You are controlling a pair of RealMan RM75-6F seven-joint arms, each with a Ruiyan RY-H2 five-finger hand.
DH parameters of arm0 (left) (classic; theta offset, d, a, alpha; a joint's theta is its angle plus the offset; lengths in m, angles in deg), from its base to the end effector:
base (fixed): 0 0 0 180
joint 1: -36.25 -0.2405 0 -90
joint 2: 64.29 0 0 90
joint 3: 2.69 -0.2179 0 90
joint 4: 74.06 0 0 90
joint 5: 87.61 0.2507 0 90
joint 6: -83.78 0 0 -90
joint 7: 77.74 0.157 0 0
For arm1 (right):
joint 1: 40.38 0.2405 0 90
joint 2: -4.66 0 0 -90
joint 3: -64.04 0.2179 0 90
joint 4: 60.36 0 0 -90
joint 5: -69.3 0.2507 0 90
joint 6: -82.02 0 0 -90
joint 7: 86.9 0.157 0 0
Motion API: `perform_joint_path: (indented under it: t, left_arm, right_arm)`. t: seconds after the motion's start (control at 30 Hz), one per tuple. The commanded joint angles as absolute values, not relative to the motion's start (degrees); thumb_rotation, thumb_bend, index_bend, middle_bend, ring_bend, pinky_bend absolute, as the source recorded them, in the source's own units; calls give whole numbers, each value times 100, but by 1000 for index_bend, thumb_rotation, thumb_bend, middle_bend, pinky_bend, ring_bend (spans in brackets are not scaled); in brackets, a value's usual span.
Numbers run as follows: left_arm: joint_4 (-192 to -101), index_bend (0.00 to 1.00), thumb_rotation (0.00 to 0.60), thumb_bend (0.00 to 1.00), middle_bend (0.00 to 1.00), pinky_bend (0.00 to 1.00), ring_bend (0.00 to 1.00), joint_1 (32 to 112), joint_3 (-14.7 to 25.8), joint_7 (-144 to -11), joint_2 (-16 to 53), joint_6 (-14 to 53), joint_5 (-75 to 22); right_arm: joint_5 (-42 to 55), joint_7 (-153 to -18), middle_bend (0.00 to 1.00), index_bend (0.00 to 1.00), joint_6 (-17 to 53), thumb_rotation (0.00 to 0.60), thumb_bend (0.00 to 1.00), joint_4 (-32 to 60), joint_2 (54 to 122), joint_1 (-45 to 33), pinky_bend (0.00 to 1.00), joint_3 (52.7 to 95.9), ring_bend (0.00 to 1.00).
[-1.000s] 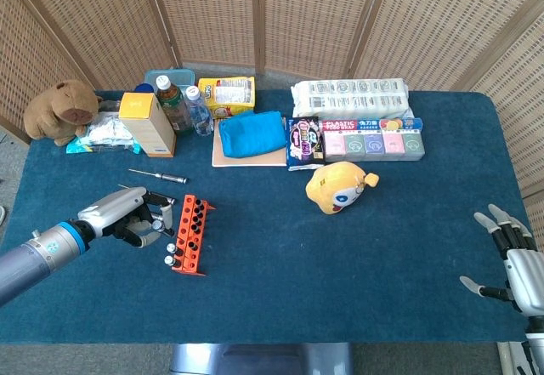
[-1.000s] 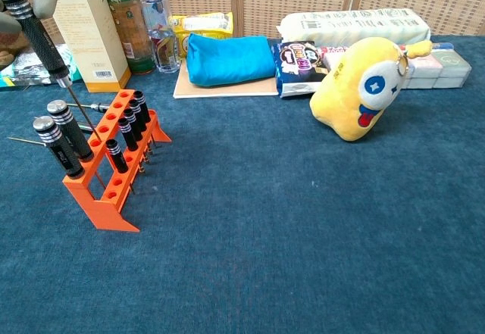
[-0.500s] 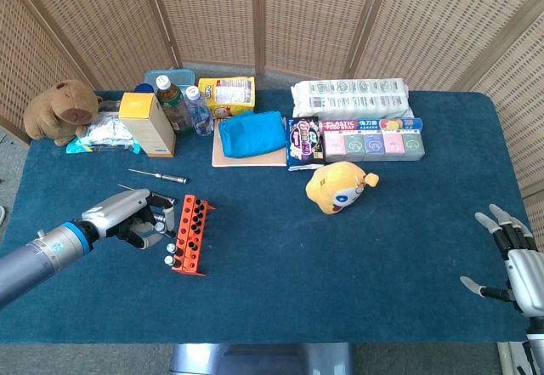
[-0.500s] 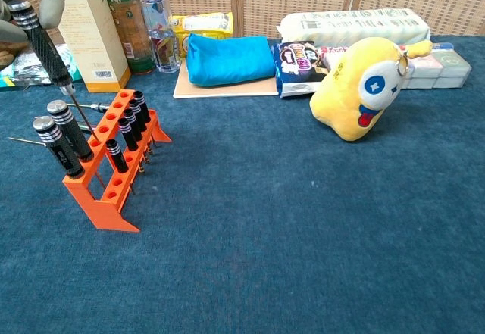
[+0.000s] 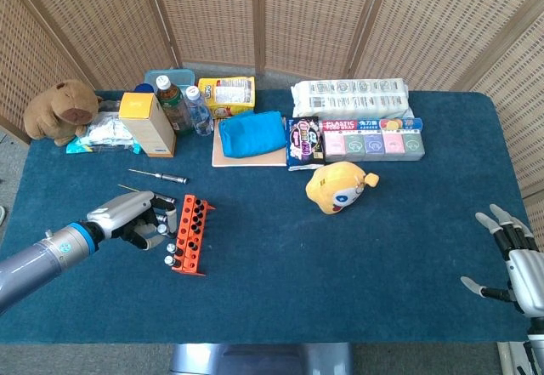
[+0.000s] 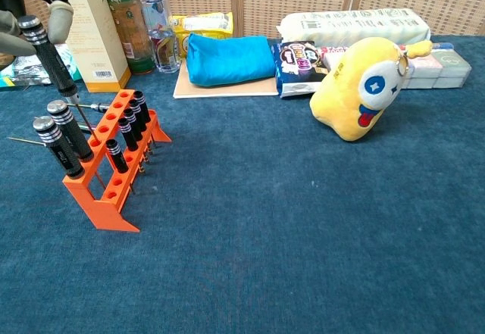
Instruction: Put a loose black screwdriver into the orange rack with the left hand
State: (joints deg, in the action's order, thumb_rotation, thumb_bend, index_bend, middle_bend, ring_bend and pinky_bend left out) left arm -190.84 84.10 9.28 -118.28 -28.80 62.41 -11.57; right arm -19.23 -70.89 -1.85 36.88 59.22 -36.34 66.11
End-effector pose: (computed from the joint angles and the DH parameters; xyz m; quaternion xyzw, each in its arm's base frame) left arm -0.1107 0.3147 0.0843 -0.6936 -0.6196 -0.2816 0.2362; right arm -0.2917 -0.1866 0.1378 0.5687 -0.4505 0.4372 0.5315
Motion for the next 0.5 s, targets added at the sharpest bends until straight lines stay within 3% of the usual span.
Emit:
perform_joint_path:
  t: [0.03, 0.5]
  left_arm:
    - [-19055, 522, 600, 415, 1000, 1000, 1000, 8434, 902, -11658, -2760, 6258, -1300]
    - [-18970, 522, 600, 414, 1000, 1000, 1000, 8460, 783, -10929, -2383, 6173, -1835]
  right_arm:
    - [-1923, -7082, 0, 117, -187, 600, 0, 3685, 5920, -3634, 0, 6611, 0]
    - [-1926, -7022, 0, 117, -184, 600, 0, 3677, 5898, -3632, 0, 6614, 0]
